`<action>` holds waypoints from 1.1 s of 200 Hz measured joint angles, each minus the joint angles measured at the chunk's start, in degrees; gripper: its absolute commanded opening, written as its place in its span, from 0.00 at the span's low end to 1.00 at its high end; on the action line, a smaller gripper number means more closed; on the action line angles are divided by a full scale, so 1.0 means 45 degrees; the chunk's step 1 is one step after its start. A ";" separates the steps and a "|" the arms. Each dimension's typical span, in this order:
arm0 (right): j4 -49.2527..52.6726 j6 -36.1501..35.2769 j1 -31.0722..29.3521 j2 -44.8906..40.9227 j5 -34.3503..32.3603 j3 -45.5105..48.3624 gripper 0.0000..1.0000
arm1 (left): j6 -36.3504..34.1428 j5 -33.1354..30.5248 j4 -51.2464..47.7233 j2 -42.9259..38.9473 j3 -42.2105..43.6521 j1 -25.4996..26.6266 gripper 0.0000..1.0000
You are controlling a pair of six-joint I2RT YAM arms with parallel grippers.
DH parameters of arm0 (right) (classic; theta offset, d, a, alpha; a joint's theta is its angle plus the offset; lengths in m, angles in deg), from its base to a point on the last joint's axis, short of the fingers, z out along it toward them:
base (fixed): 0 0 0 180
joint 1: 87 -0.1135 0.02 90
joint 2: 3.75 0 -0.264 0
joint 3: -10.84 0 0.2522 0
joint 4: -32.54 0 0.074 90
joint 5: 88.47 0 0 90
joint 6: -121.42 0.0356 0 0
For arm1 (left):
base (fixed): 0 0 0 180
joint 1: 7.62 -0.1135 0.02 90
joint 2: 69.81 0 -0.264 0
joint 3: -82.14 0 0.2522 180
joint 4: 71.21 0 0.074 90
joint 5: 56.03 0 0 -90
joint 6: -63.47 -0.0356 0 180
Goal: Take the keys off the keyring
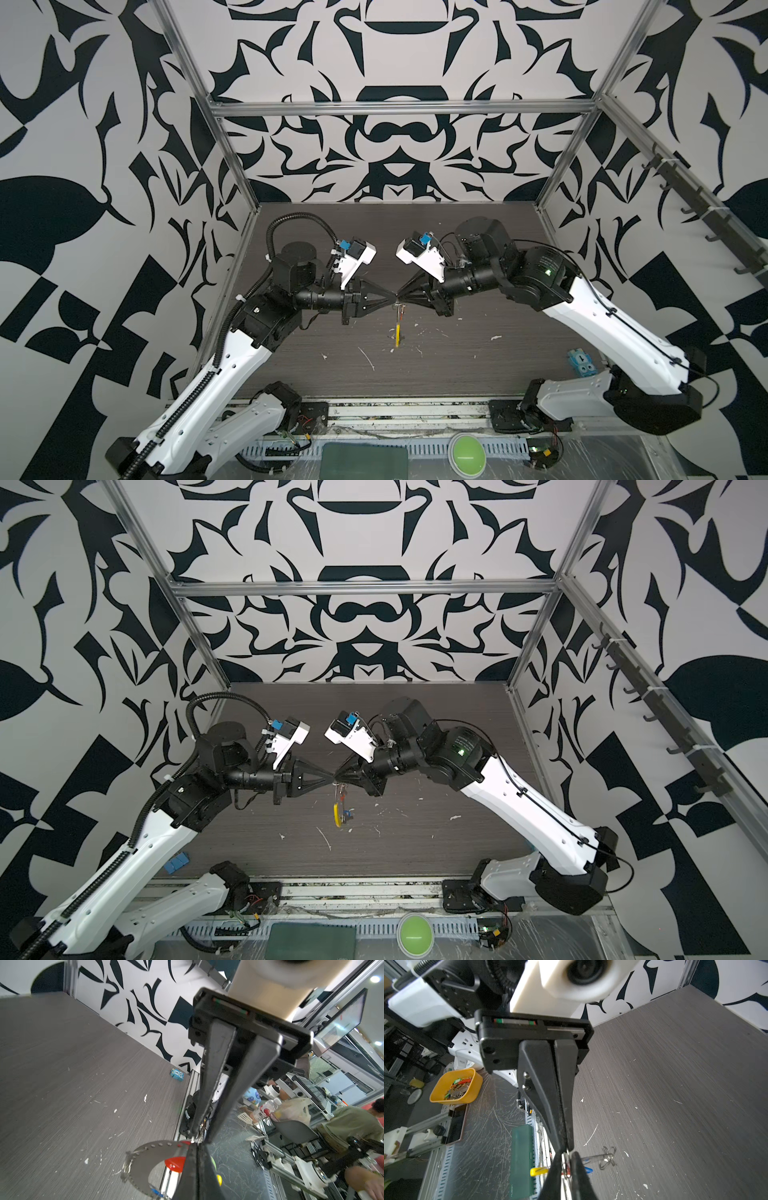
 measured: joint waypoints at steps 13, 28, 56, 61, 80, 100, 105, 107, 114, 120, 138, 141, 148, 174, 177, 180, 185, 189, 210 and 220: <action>-0.0491 -0.0049 -0.0291 -0.0180 -0.0476 0.0267 0.36 | 0.0151 -0.0384 0.0568 -0.0287 0.0330 0.0000 0.00; -0.1491 -0.0078 -0.0593 -0.0835 -0.1239 0.1234 0.38 | 0.0364 -0.0923 0.1248 -0.0680 0.0748 0.0005 0.00; -0.3599 0.0131 -0.0821 -0.2560 -0.2322 0.3662 0.42 | 0.0763 -0.2108 0.2705 -0.1593 0.1656 0.0000 0.00; -0.3929 0.0180 -0.0835 -0.2817 -0.2438 0.4027 0.43 | 0.0821 -0.2293 0.2939 -0.1758 0.1797 0.0000 0.00; -0.5090 0.0374 -0.0874 -0.3419 -0.2671 0.5027 0.45 | 0.1064 -0.2948 0.3764 -0.2205 0.2200 0.0000 0.00; -0.6198 0.0515 -0.0952 -0.3487 -0.2803 0.5615 0.46 | 0.1365 -0.3405 0.4687 -0.2458 0.2535 0.0000 0.00; -0.6416 0.0549 -0.0971 -0.3463 -0.2837 0.5736 0.46 | 0.1457 -0.3487 0.4881 -0.2492 0.2623 0.0000 0.00; -0.6475 0.0563 -0.0981 -0.3453 -0.2871 0.5775 0.46 | 0.1486 -0.3512 0.4949 -0.2501 0.2647 0.0000 0.00; -0.6683 0.0602 -0.1015 -0.3395 -0.2958 0.5887 0.46 | 0.1613 -0.3589 0.5144 -0.2506 0.2720 0.0000 0.00; -0.6863 0.0631 -0.1054 -0.3342 -0.3055 0.5969 0.47 | 0.1710 -0.3648 0.5260 -0.2497 0.2749 0.0000 0.00; -0.7305 0.0631 -0.1171 -0.3191 -0.3342 0.6125 0.48 | 0.1923 -0.3725 0.5668 -0.2443 0.2866 0.0000 0.00; -0.7359 0.0631 -0.1195 -0.3167 -0.3390 0.6135 0.49 | 0.1957 -0.3730 0.5707 -0.2438 0.2885 0.0000 0.00; -0.7470 0.0622 -0.1234 -0.3104 -0.3521 0.6144 0.49 | 0.2025 -0.3735 0.5741 -0.2424 0.2900 0.0000 0.00; -0.7936 0.0534 -0.1370 -0.2943 -0.3934 0.6149 0.50 | 0.2220 -0.3730 0.5931 -0.2365 0.2905 0.0000 0.00; -0.7980 0.0525 -0.1379 -0.2919 -0.3968 0.6149 0.50 | 0.2225 -0.3730 0.5945 -0.2365 0.2905 0.0000 0.00; -0.8019 0.0510 -0.1384 -0.2900 -0.4012 0.6149 0.50 | 0.2239 -0.3730 0.5960 -0.2365 0.2905 0.0000 0.00; -0.8072 0.0476 -0.1384 -0.2871 -0.4051 0.6149 0.50 | 0.2263 -0.3725 0.5994 -0.2365 0.2905 0.0000 0.00; -0.8102 0.0452 -0.1394 -0.2837 -0.4085 0.6149 0.50 | 0.2278 -0.3725 0.6008 -0.2365 0.2905 0.0000 0.00; -0.8218 0.0335 -0.1404 -0.2637 -0.4323 0.6144 0.50 | 0.2385 -0.3716 0.6139 -0.2365 0.2909 0.0000 0.00; -0.8223 0.0287 -0.1404 -0.2540 -0.4459 0.6144 0.49 | 0.2429 -0.3711 0.6203 -0.2365 0.2909 0.0000 0.00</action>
